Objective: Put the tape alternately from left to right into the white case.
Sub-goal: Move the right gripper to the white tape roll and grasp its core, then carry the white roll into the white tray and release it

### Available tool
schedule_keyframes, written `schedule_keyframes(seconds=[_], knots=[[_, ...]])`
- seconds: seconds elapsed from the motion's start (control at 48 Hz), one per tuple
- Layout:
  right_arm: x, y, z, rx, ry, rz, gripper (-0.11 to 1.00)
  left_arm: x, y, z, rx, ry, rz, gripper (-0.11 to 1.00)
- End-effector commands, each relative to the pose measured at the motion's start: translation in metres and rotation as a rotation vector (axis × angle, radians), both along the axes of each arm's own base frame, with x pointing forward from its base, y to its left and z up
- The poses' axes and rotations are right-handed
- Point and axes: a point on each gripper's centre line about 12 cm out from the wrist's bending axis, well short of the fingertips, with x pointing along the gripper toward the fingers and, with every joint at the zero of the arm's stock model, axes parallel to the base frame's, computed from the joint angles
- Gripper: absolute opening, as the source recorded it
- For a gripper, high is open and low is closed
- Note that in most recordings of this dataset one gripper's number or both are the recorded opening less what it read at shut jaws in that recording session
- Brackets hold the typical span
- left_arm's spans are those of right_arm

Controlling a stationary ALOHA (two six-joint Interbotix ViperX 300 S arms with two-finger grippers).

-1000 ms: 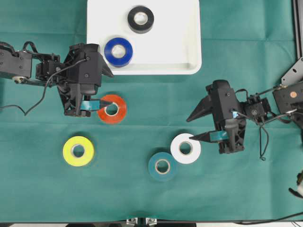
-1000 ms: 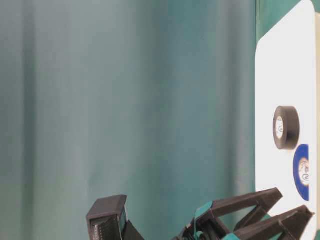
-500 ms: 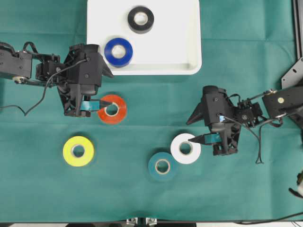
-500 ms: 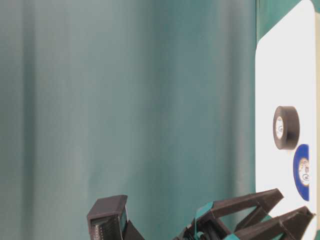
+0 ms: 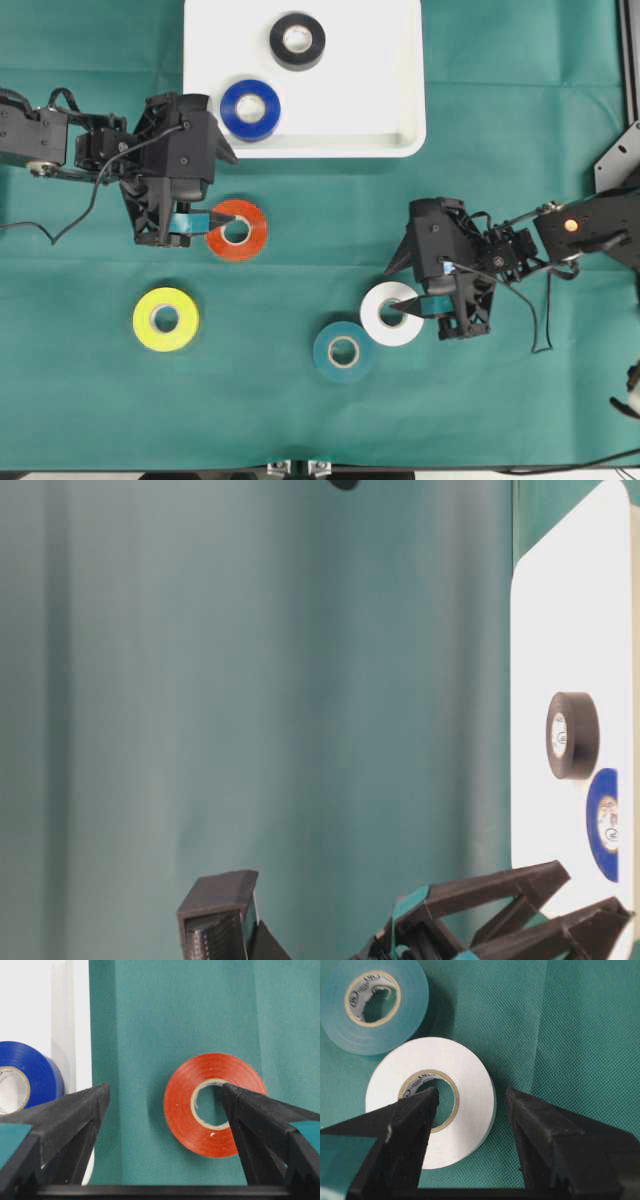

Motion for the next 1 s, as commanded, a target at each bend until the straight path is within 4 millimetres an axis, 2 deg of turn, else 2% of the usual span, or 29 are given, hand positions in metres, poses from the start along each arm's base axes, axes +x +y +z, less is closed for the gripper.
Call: schedule_keyframes(seconds=[0.0, 0.542, 0.979], knots=[[0.007, 0.004, 0.005, 0.01, -0.024, 0.003, 0.66, 0.005, -0.001, 0.013, -0.002, -0.041, -0.001, 0.66], [0.018, 0.007, -0.012, -0.005, 0.023, 0.002, 0.66, 0.005, -0.002, 0.013, -0.002, -0.043, -0.004, 0.66], [0.018, 0.007, -0.013, -0.005, 0.024, 0.002, 0.66, 0.005, -0.005, 0.012, -0.003, -0.04, -0.013, 0.66]])
